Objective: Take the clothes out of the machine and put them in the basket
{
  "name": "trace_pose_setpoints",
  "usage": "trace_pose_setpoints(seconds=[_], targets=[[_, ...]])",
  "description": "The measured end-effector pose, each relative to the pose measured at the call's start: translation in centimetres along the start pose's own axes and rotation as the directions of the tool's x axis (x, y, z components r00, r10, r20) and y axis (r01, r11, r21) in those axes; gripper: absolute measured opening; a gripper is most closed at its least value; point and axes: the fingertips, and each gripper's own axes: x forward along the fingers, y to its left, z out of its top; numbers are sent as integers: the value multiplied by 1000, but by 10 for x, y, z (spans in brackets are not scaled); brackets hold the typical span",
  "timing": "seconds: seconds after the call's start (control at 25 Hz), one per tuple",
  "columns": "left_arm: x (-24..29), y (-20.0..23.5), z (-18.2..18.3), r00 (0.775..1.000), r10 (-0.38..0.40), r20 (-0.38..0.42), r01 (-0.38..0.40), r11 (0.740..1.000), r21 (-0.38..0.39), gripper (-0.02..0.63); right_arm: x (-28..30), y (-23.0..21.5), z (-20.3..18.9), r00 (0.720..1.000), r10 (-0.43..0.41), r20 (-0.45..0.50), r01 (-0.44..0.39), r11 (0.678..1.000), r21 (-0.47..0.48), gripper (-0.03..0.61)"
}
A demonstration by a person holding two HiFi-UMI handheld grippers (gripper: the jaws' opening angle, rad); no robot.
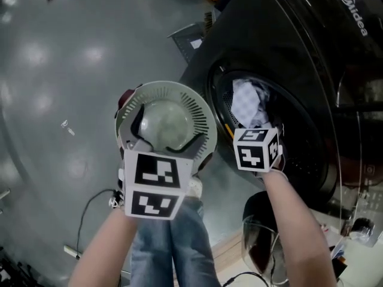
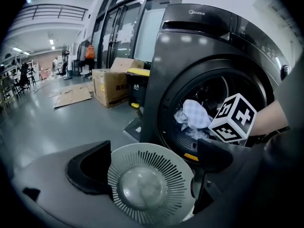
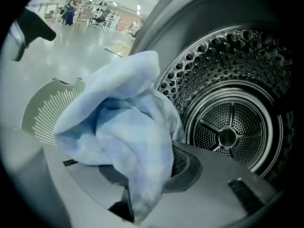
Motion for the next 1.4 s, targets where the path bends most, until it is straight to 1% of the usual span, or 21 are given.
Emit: trace_pose_setpoints(seconds=[0.12, 0.28, 0.6, 0.68, 0.76, 0.84, 0.88, 0.92, 1.0, 1.12, 1.16, 1.2, 1.28, 1.32, 1.36, 1.4], targets=[[-8, 13, -10, 1000, 22, -7, -22, 999, -36, 568, -8, 17, 9, 1000, 12, 10, -12, 1000, -7, 118], [-22, 34, -27, 998, 54, -19, -56, 995, -78, 568, -16, 53, 25, 998, 52, 25, -52, 999, -14, 118], [-57, 90, -55, 989, 142, -36, -146, 982, -124, 567, -28, 139, 50, 985, 170, 17, -170, 985, 33, 118], [-64, 102, -61, 987, 157, -42, -161, 979, -122, 568, -32, 163, 53, 979, 205, 9, -205, 978, 41, 118], [-68, 111, -68, 984, 170, -50, -175, 976, -132, 568, -39, 187, 56, 968, 252, 10, -252, 968, 19, 118], [-70, 116, -73, 983, 177, -54, -183, 971, -152, 566, -47, 211, 57, 944, 331, 14, -331, 944, 12, 118], [-70, 117, -75, 982, 179, -53, -185, 969, -161, 567, -50, 222, 57, 921, 389, 19, -390, 920, 39, 118], [-70, 117, -75, 982, 181, -52, -187, 968, -168, 567, -52, 232, 57, 890, 456, 29, -457, 886, 81, 118], [-69, 117, -75, 982, 183, -48, -189, 966, -179, 567, -62, 248, 58, 807, 587, 65, -589, 791, 163, 118], [-68, 111, -74, 983, 180, -44, -186, 963, -195, 568, -85, 270, 60, 671, 732, 118, -738, 644, 202, 118], [-68, 109, -73, 983, 180, -41, -185, 962, -200, 566, -94, 277, 61, 624, 768, 143, -777, 593, 210, 118], [-68, 108, -72, 983, 180, -36, -183, 961, -206, 568, -102, 283, 64, 574, 800, 173, -814, 535, 227, 118], [-66, 106, -69, 984, 178, -23, -179, 959, -220, 568, -115, 292, 70, 465, 853, 236, -874, 400, 274, 118], [-66, 105, -68, 984, 178, -19, -178, 958, -226, 566, -121, 296, 73, 415, 873, 256, -895, 339, 291, 118], [-65, 105, -67, 984, 179, -19, -179, 957, -229, 566, -125, 300, 73, 376, 888, 264, -907, 296, 299, 119], [-65, 106, -68, 983, 181, -22, -181, 956, -230, 566, -127, 304, 72, 359, 897, 257, -913, 279, 299, 120]])
